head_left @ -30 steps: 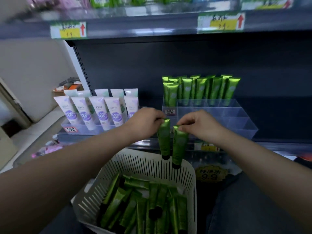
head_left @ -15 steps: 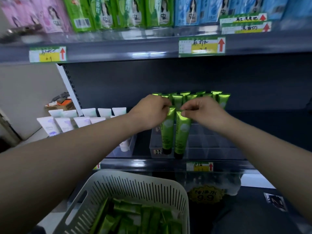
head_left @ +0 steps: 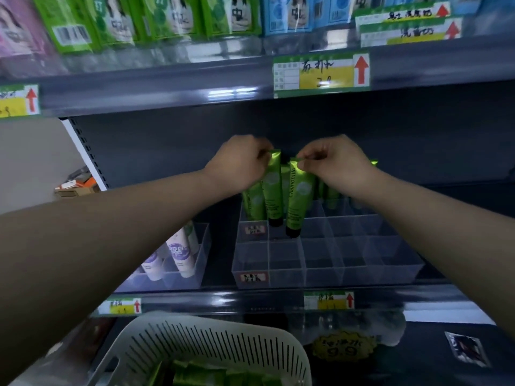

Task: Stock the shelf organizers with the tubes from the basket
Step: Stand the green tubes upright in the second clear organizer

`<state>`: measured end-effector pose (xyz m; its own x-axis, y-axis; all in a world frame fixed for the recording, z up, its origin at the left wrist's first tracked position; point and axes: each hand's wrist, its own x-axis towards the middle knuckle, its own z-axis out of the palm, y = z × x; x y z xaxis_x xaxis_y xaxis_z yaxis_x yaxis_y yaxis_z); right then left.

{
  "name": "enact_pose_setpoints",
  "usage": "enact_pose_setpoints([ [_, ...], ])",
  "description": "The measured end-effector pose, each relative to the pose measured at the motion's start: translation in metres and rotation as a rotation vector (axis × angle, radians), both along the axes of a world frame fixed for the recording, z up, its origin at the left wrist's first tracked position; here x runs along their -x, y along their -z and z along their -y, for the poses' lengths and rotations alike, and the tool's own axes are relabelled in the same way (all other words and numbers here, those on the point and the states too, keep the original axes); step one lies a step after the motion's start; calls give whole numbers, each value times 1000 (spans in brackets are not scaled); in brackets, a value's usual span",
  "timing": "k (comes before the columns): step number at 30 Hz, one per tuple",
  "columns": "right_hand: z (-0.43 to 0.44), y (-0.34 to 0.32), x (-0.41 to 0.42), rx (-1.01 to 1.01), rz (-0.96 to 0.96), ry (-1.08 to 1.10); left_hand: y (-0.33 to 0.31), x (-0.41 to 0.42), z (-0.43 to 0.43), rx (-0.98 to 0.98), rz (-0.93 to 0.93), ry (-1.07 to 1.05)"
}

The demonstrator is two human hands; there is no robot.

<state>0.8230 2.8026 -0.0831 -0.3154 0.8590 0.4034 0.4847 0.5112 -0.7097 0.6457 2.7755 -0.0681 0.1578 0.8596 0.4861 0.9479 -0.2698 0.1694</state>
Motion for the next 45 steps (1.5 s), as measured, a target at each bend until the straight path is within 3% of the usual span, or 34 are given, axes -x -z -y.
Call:
enact_pose_setpoints([
  [12, -57, 22, 16, -48, -55, 8, 17, 8, -62, 22, -1, -68],
  [21, -81, 50, 25, -52, 8, 22, 50, 3, -88, 115, -7, -45],
  [29, -88, 64, 34, -30, 107, -4, 70, 3, -97, 176, -86, -31],
  [45, -75, 80, 38, 4, 89, 69, 71, 10, -89, 149, -60, -8],
])
